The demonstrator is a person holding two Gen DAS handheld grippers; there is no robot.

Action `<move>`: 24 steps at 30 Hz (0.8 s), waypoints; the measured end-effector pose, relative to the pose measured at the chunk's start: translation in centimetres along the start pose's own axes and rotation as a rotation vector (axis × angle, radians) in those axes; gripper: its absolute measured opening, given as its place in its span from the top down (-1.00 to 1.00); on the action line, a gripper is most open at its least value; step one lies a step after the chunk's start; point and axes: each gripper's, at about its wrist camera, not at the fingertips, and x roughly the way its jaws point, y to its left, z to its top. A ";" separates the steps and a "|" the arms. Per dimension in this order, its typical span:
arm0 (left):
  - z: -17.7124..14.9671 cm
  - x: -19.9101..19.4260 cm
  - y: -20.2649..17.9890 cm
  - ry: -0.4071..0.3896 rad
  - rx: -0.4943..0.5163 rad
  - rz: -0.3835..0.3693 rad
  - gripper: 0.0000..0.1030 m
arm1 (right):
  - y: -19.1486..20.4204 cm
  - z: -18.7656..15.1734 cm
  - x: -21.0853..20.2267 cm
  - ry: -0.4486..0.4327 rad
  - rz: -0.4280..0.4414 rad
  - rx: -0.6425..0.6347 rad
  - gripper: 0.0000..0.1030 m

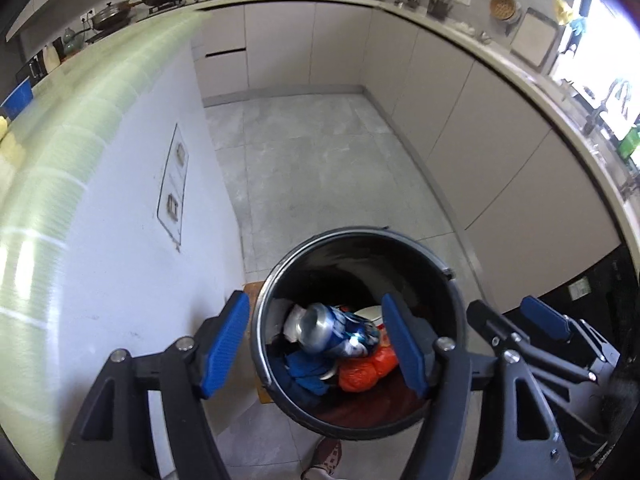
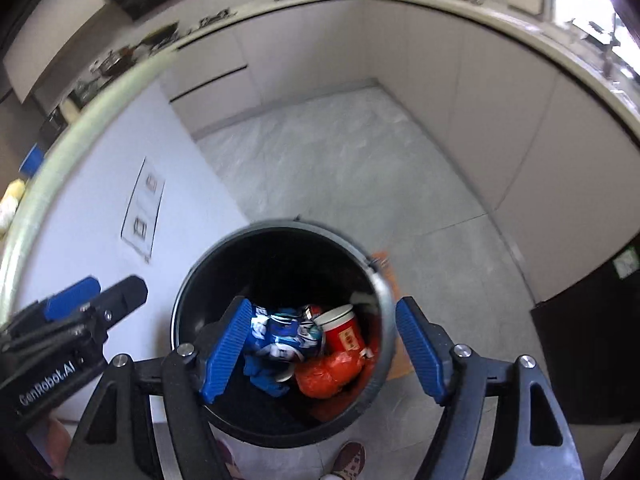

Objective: Collect trash
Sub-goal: 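Open the left tool to drop the towel while the right tool drops the can, then move both tools back to the island toward the yellow cloth and white paper towel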

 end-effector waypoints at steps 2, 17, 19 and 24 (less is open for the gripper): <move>0.4 -1.2 0.1 -0.023 0.002 -0.008 -0.36 | 0.0 0.3 -1.9 -0.026 -0.031 0.022 -0.48; 2.4 -14.9 7.3 -0.169 0.064 -0.069 -0.36 | 9.1 1.5 -16.2 -0.187 -0.152 0.086 -0.82; 2.5 -15.6 10.4 -0.190 0.057 -0.030 -0.36 | 11.9 1.7 -17.6 -0.234 -0.150 0.063 -0.84; 2.1 -17.3 19.0 -0.221 0.005 0.054 -0.36 | 21.9 2.2 -19.3 -0.312 -0.099 -0.067 -0.85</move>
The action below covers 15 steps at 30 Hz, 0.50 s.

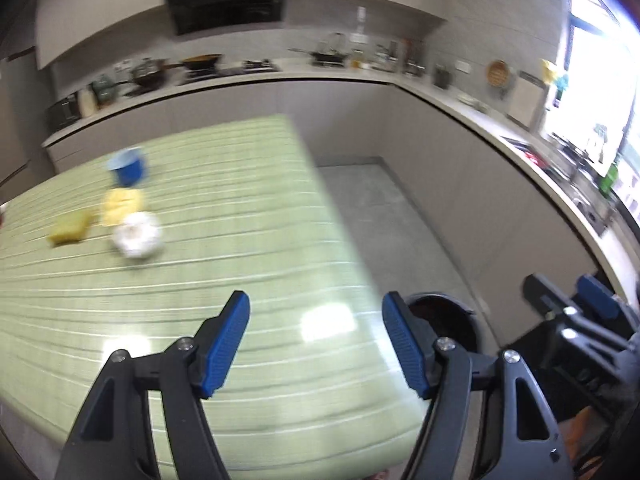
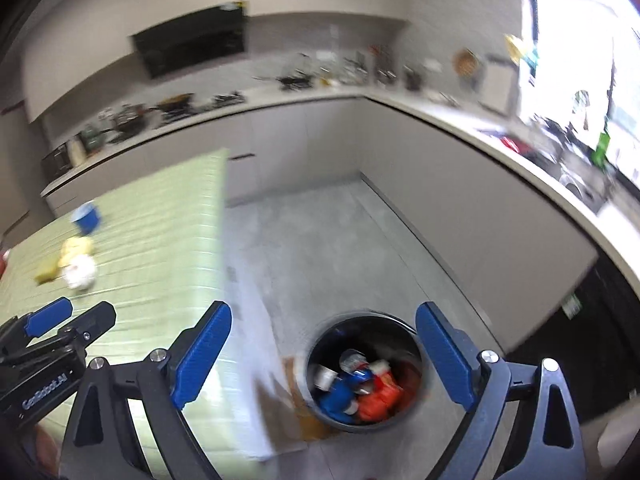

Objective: Collect trash
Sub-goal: 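Move both tools back to the island toward the yellow cloth and white paper towel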

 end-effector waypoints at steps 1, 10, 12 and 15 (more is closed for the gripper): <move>-0.2 -0.2 2.8 -0.002 -0.014 0.026 -0.36 | 1.6 0.1 -0.3 -0.012 0.020 -0.014 -0.84; -1.5 -0.4 18.5 0.013 -0.101 0.185 -0.36 | 16.7 -0.9 0.3 -0.021 0.192 -0.050 -0.84; -1.6 -0.2 20.7 0.020 -0.117 0.203 -0.36 | 19.2 -1.2 0.6 -0.014 0.216 -0.060 -0.84; -1.6 0.3 23.0 0.034 -0.144 0.210 -0.36 | 22.6 -1.3 1.4 0.007 0.254 -0.079 -0.84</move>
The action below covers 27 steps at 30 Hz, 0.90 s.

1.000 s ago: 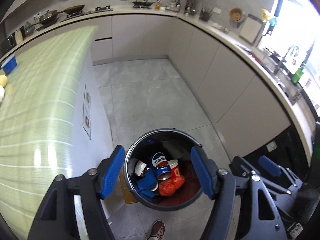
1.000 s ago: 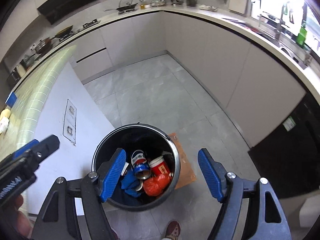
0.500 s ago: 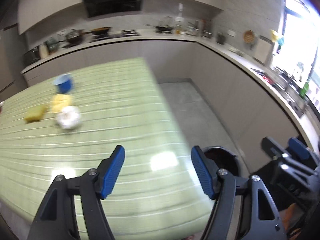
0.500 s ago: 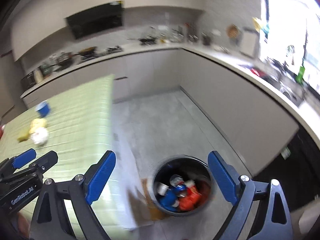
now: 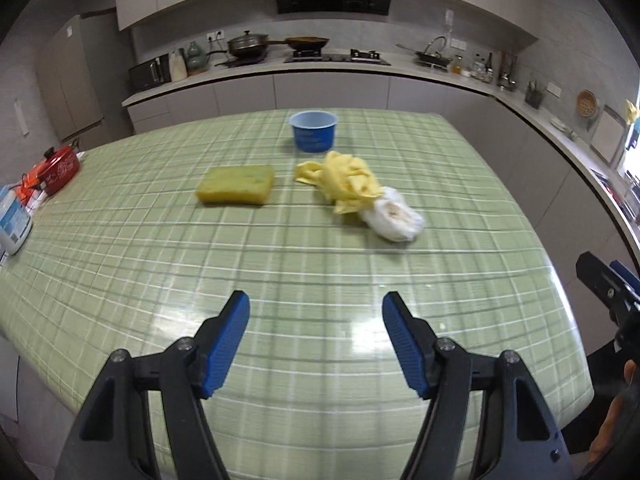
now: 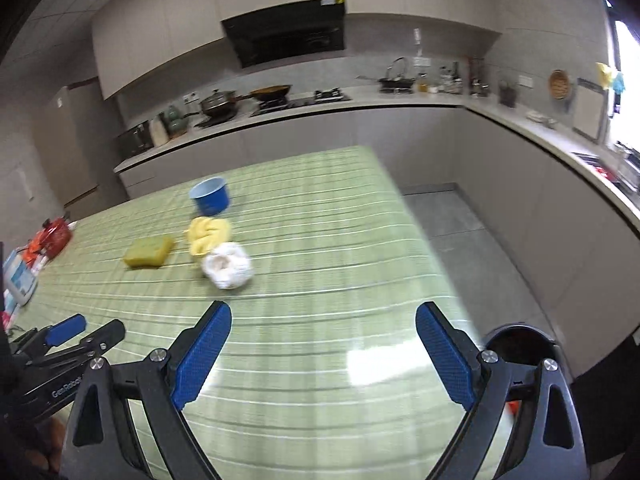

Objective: Collect trash
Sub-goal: 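Move both tools back to the island toward the yellow cloth and white paper towel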

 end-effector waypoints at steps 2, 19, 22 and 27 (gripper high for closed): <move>0.3 0.8 1.0 0.005 -0.014 0.008 -0.36 | 1.6 0.3 1.5 0.020 0.016 -0.021 -0.84; 5.1 6.6 4.6 0.015 -0.097 0.094 -0.36 | 9.0 2.1 16.5 0.174 0.189 -0.216 -0.84; 5.6 7.4 5.1 0.027 -0.104 0.096 -0.36 | 9.4 2.1 18.2 0.202 0.197 -0.228 -0.84; 6.6 8.8 5.4 0.039 -0.093 0.083 -0.36 | 10.2 1.7 20.3 0.235 0.176 -0.251 -0.46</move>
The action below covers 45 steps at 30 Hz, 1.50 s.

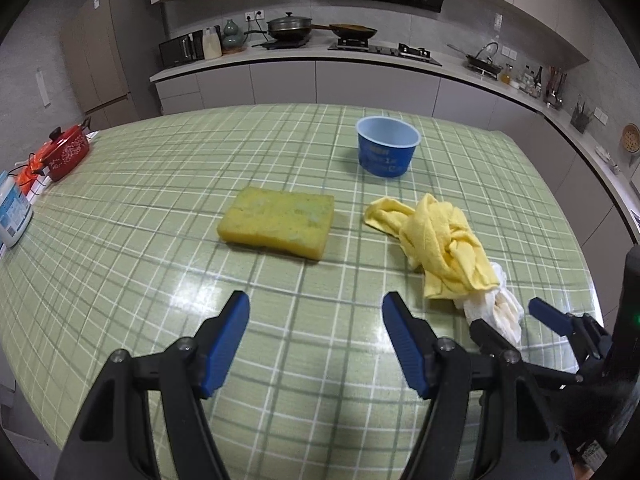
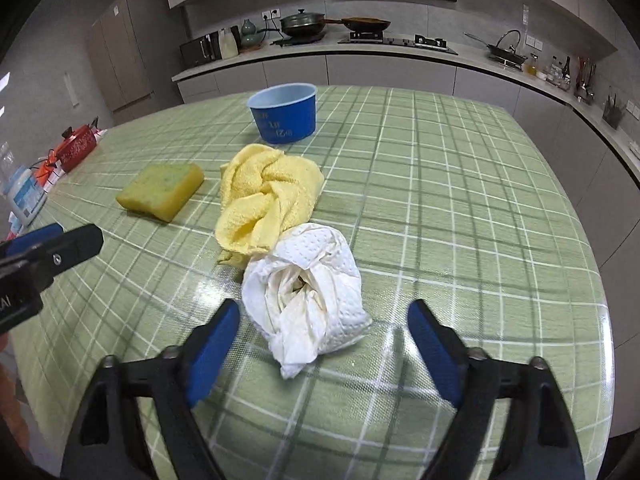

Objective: Collect trash
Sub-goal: 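Move both tools back to the island toward the yellow cloth and white paper towel, then grasp the yellow cloth with the left tool while the right tool grasps the white paper towel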

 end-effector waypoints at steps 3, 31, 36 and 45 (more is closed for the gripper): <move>0.6 0.6 -0.5 0.011 0.027 -0.018 -0.36 | -0.4 -0.1 1.0 0.034 0.000 0.021 -0.11; 2.6 7.9 -9.5 0.111 0.173 -0.203 -0.15 | -8.1 0.0 -0.1 0.009 -0.165 0.193 -0.61; 2.6 7.6 -9.5 0.100 0.176 -0.248 0.42 | -8.1 0.2 0.1 -0.001 -0.158 0.182 -0.04; 1.5 5.3 -8.3 0.082 0.178 -0.275 0.58 | -8.9 -0.1 -1.1 -0.020 -0.097 0.225 0.21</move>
